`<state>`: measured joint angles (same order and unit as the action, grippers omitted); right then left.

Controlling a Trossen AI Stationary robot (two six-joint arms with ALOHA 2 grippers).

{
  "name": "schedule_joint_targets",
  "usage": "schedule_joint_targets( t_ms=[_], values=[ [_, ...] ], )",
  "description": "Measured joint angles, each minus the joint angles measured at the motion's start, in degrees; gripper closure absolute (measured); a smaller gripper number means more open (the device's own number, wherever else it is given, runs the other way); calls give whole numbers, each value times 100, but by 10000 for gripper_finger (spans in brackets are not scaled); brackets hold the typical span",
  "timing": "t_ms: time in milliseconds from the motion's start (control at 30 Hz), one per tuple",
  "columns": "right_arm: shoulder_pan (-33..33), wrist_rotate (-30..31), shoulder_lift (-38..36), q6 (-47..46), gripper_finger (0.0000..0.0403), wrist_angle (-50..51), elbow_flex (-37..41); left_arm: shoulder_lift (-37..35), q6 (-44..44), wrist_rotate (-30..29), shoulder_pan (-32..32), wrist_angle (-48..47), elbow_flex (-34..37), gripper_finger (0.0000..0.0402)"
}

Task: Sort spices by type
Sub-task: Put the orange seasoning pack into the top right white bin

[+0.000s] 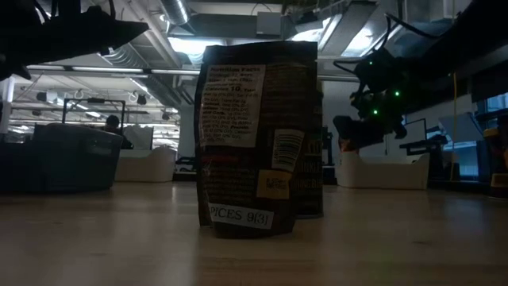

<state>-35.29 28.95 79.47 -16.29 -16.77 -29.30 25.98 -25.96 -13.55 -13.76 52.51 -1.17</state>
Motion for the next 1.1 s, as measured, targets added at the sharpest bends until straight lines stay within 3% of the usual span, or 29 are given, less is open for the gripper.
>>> schedule_joint_targets(
  t_ms=[700,1100],
  values=[
    [0,-101,336,306,378,-76,0,-2,-1,0,-1,10,0,396],
    [2,-105,184,749,257,76,-26,-2,-17,-1,-1,23,0,396]
  ],
)
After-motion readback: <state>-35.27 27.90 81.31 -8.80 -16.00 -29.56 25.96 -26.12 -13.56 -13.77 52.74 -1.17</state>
